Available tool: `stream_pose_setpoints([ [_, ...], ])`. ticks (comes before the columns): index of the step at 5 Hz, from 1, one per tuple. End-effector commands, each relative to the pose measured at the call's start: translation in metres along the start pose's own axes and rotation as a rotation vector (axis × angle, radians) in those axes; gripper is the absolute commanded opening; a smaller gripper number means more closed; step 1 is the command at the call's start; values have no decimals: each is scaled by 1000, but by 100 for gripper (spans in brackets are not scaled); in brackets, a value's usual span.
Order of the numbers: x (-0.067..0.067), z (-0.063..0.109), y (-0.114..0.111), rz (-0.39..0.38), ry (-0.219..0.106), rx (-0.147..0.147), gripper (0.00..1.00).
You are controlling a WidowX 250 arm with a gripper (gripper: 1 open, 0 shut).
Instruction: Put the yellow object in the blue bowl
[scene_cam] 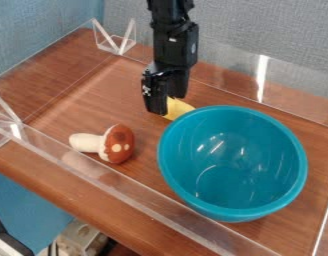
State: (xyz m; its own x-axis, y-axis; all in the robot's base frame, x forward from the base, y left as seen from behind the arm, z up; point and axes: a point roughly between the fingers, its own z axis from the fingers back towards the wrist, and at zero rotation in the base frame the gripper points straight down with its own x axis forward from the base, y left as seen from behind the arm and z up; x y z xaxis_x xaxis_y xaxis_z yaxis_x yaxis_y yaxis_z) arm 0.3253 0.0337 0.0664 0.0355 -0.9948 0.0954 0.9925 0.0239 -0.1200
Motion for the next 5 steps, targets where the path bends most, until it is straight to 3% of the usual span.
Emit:
stream_pose_setpoints([
  [1,1,9,7,-56,18,46,100],
  [2,2,0,7,-99,29,35,100],
  [5,-15,-14,40,-39,54,24,100],
])
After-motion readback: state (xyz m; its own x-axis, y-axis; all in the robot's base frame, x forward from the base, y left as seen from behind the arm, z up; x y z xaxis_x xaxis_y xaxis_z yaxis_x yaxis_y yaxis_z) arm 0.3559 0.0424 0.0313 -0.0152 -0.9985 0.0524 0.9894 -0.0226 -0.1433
